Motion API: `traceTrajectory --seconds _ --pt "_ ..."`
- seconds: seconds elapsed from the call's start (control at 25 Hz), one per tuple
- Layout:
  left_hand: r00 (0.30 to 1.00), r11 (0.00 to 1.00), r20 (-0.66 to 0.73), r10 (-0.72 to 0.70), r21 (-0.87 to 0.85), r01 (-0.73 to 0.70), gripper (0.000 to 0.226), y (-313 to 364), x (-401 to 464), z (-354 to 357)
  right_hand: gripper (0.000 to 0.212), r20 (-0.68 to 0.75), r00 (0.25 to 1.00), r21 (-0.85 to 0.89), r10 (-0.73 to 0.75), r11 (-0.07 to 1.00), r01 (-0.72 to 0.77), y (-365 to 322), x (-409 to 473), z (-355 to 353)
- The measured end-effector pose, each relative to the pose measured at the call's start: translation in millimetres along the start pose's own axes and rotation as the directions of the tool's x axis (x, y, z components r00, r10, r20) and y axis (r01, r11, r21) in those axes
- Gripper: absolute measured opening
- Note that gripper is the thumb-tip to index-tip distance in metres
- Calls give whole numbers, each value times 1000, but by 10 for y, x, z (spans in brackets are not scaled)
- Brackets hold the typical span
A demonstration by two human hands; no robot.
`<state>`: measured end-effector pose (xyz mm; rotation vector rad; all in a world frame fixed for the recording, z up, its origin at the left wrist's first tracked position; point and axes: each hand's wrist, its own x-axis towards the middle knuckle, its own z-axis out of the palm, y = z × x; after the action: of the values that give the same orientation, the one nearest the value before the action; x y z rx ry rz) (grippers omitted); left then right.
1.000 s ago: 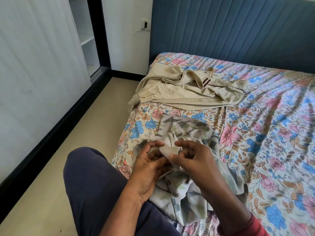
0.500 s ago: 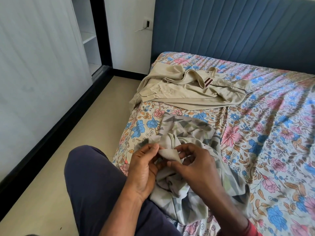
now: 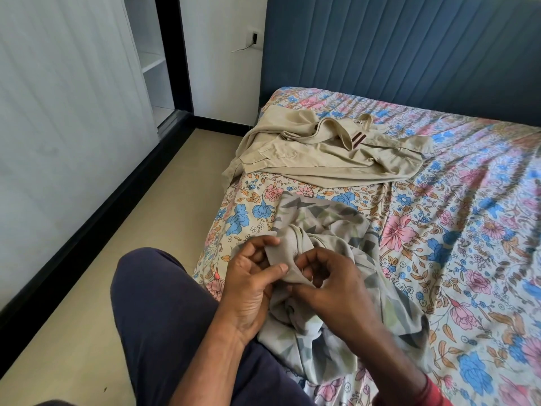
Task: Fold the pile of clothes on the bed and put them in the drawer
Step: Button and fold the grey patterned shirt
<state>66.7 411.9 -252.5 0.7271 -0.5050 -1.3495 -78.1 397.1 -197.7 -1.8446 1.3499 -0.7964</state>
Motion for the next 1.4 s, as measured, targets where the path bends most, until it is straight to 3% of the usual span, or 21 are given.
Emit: traceTrajectory --seconds 0.2,0.32,0.48,0.52,0.6,0.68,0.72,0.8,0.88,0.92,1.0,1.04,1.08,1.16,1.2,1.32,1.4 --pt "999 1000 31 16 10 -16 58 -12 -3 -6 34 -145 939 -245 -312 931 272 106 -27 30" --pt "995 983 -80 57 180 -42 49 -41 -7 -2 23 -64 838 -354 -542 798 488 248 -46 62" --pt "951 738 -160 264 668 -92 8 -130 15 -57 23 21 814 -397 -580 743 539 386 -134 108" --pt "946 706 -171 277 704 -79 16 -127 14 -39 24 24 817 -412 -576 739 533 400 -151 118" --pt "951 736 -233 203 677 9 42 -92 8 -4 23 50 814 -394 -578 738 548 385 -175 144" --pt "963 741 -233 134 669 59 40 -92 -5 -5 17 102 812 -296 -575 762 576 336 -210 166" --pt "971 718 -215 107 693 74 32 -104 -13 -19 14 86 823 -228 -562 793 565 307 -212 151" --pt "976 708 -207 72 700 97 19 -153 22 -103 4 -91 867 -165 -489 866 472 307 -143 42" --pt "965 731 -256 57 669 134 9 -148 22 -115 5 -305 900 -222 -312 942 251 380 12 -149" --pt "957 727 -282 69 671 145 17 -151 21 -121 8 -353 917 -253 -189 962 101 431 89 -253" --pt "946 709 -308 105 690 146 24 -130 20 -90 25 -315 948 -288 42 948 -138 527 167 -409" --pt "941 719 -319 112 679 145 16 -104 39 -67 35 -244 961 -302 130 932 -203 552 168 -451" --pt "937 754 -337 91 638 157 19 -66 70 -30 43 -173 967 -309 186 922 -233 560 165 -465" --pt "923 789 -385 19 573 223 58 -25 262 -57 45 -111 972 -292 209 928 -233 542 147 -433" --pt "927 765 -375 23 604 226 60 -4 330 -62 40 -115 976 -280 184 937 -210 522 138 -406" --pt "947 628 -268 177 772 101 26 -44 349 -78 31 -144 989 -316 44 945 -88 471 97 -395" --pt "923 508 -202 327 861 9 14 -51 271 -132 27 -153 987 -386 42 917 -99 461 100 -495"
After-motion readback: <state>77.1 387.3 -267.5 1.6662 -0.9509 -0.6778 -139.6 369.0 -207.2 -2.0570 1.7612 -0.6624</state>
